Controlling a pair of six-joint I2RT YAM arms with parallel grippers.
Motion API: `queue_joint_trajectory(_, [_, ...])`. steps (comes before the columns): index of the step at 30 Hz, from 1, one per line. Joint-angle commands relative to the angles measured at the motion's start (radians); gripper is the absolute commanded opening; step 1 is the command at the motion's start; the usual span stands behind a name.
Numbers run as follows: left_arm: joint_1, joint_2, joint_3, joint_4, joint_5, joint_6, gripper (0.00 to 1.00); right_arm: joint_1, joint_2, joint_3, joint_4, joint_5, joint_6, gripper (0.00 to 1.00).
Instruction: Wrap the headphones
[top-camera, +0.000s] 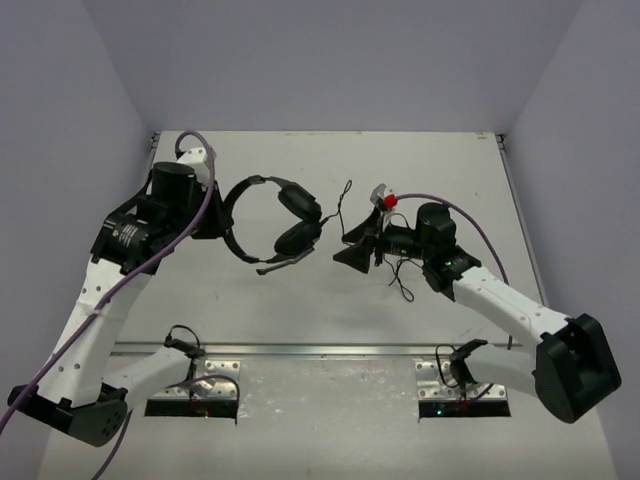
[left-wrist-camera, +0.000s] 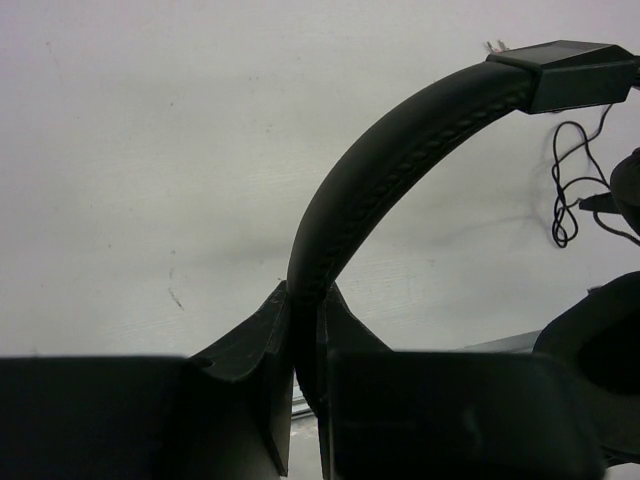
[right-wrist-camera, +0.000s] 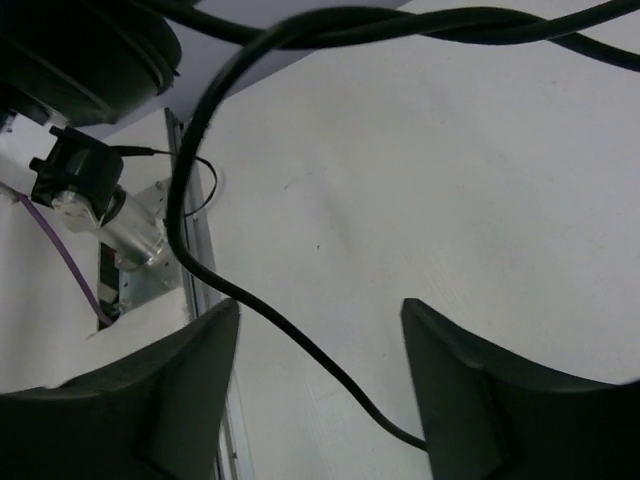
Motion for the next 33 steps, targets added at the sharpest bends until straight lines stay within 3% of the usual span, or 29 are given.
queue_joint_trajectory(1, [0.004, -0.026, 0.064, 0.043, 0.059, -0.028, 0.00, 0.004, -0.019, -0.046, 0.143, 0.032, 0.023, 0.61])
queue_joint_trajectory(3, [0.004, -0.031, 0.074, 0.048, 0.095, -0.035, 0.00, 0.004, 0.009, -0.037, 0.149, 0.073, 0.011, 0.51])
queue_joint_trajectory(6, [0.004, -0.035, 0.107, 0.060, 0.121, -0.049, 0.00, 0.004, 0.067, -0.022, 0.164, 0.128, 0.015, 0.02])
queue_joint_trajectory(12, [0.004, -0.060, 0.197, 0.108, 0.141, -0.132, 0.00, -0.002, 0.080, -0.112, 0.189, 0.364, 0.029, 0.01])
queue_joint_trajectory(21, [0.004, -0.166, 0.242, 0.307, -0.117, -0.511, 0.00, 0.005, 0.182, -0.144, 0.121, 0.348, 0.061, 0.01])
queue_joint_trajectory(28, [0.004, -0.115, 0.163, 0.427, -0.174, -0.779, 0.00, 0.143, 0.164, -0.119, 0.082, 0.420, 0.051, 0.01])
queue_joint_trajectory(33, [0.004, -0.070, 0.090, 0.476, -0.232, -0.865, 0.00, 0.284, 0.118, -0.037, 0.002, 0.616, 0.055, 0.01])
